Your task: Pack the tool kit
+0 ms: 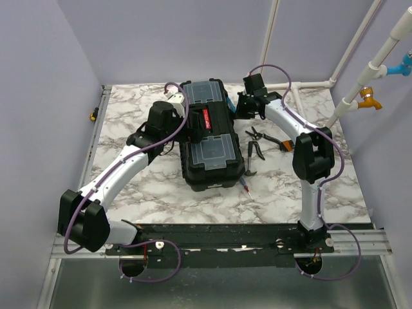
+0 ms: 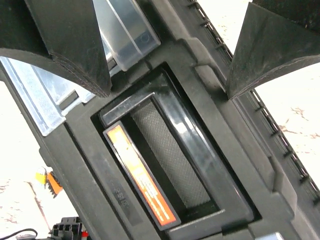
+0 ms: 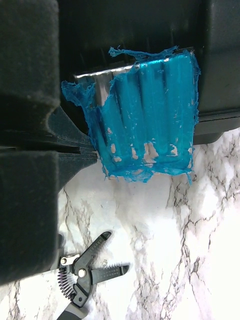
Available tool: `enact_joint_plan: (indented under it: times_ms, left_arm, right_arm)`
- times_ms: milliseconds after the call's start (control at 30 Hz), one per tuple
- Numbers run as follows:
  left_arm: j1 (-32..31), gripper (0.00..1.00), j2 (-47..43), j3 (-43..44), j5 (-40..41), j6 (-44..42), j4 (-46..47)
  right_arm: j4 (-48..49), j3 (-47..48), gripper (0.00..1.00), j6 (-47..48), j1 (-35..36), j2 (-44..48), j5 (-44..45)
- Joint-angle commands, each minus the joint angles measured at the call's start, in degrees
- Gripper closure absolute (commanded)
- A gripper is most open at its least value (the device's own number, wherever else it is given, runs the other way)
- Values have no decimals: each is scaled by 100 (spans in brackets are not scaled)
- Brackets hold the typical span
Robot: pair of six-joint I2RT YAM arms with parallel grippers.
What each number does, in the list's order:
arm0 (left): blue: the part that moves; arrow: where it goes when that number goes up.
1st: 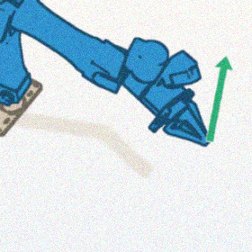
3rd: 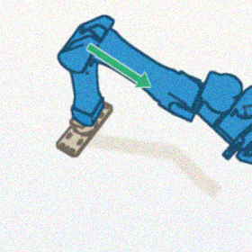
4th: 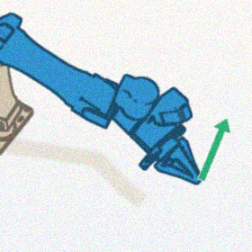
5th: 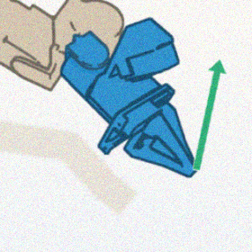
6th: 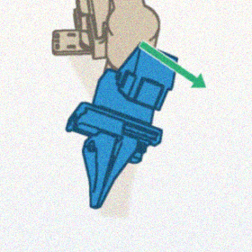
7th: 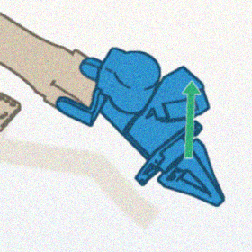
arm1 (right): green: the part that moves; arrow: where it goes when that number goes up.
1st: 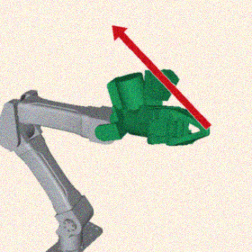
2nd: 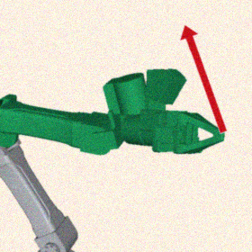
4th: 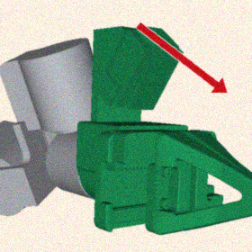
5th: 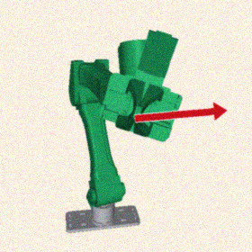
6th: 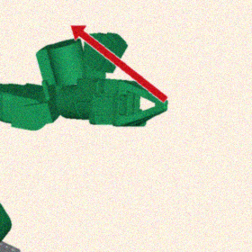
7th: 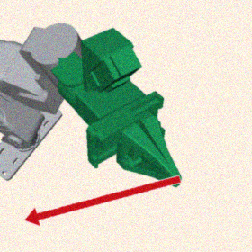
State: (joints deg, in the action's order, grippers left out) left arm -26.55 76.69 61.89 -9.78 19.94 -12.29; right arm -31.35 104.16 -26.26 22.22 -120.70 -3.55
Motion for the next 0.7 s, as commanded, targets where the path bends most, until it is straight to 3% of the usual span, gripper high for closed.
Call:
enact_joint_plan:
  times_ms: [0,433,667]
  left_arm:
    - [252,2,-155,200,-909,633,-705]
    - [1524,2,-449,-121,-712,1464,445]
    - [2117,1,473,239,-371,1606,259]
  right_arm:
    - [141,34,99,83,-102,131,-325]
    - [-201,143,99,401,-671,190,-167]
    - [-867,1368,99,572,-684,-397,1448]
